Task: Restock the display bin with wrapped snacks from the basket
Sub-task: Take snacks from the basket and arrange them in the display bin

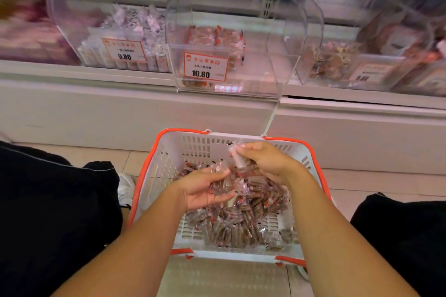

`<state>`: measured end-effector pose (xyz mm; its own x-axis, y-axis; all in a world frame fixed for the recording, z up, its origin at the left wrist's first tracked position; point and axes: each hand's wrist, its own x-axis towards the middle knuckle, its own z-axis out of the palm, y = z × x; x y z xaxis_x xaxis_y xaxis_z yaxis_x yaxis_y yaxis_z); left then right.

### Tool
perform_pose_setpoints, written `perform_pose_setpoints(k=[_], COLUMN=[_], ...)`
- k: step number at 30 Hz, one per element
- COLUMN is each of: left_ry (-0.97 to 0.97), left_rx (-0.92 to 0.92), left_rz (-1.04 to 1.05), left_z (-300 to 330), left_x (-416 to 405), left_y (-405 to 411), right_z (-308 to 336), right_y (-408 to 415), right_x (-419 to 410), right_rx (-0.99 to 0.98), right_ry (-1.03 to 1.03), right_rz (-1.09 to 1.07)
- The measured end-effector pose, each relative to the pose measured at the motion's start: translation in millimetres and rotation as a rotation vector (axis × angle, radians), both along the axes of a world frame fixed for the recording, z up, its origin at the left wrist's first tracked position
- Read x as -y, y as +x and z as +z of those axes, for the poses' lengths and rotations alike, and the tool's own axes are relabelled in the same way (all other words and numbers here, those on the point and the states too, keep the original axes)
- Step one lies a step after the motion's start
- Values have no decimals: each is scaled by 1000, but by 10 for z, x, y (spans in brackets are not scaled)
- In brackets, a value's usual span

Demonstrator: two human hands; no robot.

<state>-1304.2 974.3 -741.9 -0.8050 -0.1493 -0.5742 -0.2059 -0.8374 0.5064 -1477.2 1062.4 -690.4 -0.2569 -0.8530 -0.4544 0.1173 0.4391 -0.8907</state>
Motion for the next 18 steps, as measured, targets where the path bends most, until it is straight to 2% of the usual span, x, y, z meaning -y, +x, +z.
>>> perform_pose_setpoints(k=[4, 7, 8, 11, 12, 15, 18], left_ry=[74, 44, 7, -146, -182, -355, -604], left_rx=[-94, -120, -103, -12, 19, 107, 182], left_rz=[31, -24, -60, -164, -179, -224, -336], left_z=[107, 201, 233, 321, 346, 442, 634], left_x=[-3, 0, 6, 33, 36, 31, 66], left_y=[-26, -49, -57, -82, -94, -136, -173], right_z=[-55, -83, -84, -49, -31, 67, 244], right_y=[-36, -59, -71, -78, -73, -31, -33], right_x=[-37, -78, -93, -100, -94, -79, -63], right_rx=[43, 137, 117, -162, -194, -132, -207], right_ry=[-65, -55, -53, -36, -28, -44, -60], right_rz=[-95, -78, -47, 102, 154, 294, 385])
